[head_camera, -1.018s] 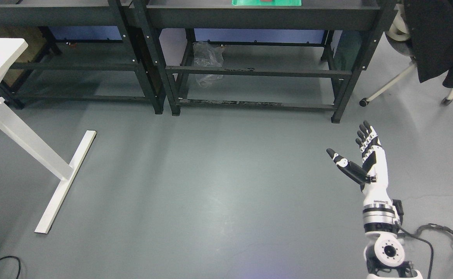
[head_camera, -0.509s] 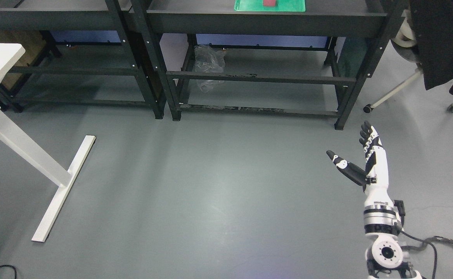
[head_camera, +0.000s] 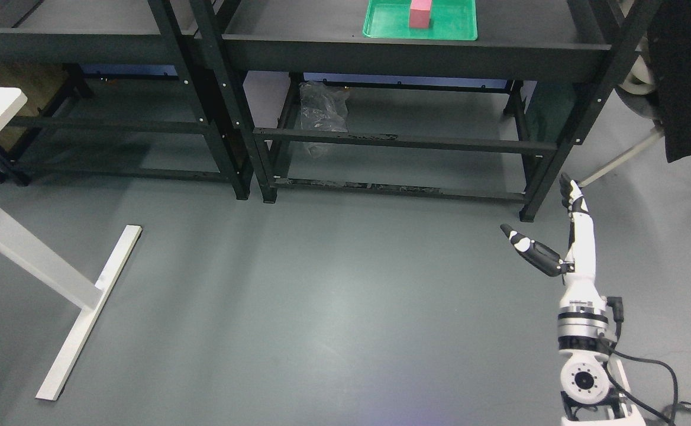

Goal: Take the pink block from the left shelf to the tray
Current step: 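Drive toward the shelf and raise the right hand toward the green tray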

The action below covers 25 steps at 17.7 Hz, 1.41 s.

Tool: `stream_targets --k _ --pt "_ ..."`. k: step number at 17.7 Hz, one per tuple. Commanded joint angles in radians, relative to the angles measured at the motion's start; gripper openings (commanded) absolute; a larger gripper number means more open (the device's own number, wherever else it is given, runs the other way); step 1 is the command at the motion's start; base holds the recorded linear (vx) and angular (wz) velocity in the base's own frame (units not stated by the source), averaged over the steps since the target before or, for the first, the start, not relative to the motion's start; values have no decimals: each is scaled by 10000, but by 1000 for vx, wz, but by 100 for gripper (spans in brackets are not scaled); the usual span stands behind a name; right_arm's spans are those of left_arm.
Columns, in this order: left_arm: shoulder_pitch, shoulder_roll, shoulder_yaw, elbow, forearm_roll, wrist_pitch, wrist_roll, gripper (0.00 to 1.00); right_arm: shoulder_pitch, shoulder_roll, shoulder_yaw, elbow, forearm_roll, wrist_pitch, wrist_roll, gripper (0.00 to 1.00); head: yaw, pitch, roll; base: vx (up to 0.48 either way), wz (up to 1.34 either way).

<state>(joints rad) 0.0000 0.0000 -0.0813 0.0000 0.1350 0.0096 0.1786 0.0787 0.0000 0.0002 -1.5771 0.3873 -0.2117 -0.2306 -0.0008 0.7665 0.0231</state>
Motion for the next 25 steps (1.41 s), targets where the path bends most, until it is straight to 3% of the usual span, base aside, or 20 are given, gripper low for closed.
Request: stream_targets --k 1,6,10,14,17,21,25 --pt "-292 175 0 -175 0 -4 8 100 41 -322 -110 -243 5639 47 -10 100 0 0 0 208 -120" --pt "-292 175 0 -175 0 -4 8 100 103 -673 -18 -458 5499 -184 402 98 0 0 0 233 -112" --pt "-292 175 0 -175 0 -4 8 100 -65 -997 -33 -473 8329 -1 389 98 0 0 0 248 -59" --pt "-292 175 0 -175 0 -4 8 100 -326 -891 28 -519 8705 15 328 98 0 0 0 260 0" --pt "-292 175 0 -175 0 -4 8 100 -358 -905 105 -519 8690 -15 -391 99 0 0 0 285 95" --pt "-292 175 0 -175 0 -4 8 100 -143 -860 824 -535 8690 -46 -3134 99 0 0 0 295 143" --pt "-292 175 0 -175 0 -4 8 100 -173 -599 918 -565 8690 -77 -3797 99 0 0 0 289 130"
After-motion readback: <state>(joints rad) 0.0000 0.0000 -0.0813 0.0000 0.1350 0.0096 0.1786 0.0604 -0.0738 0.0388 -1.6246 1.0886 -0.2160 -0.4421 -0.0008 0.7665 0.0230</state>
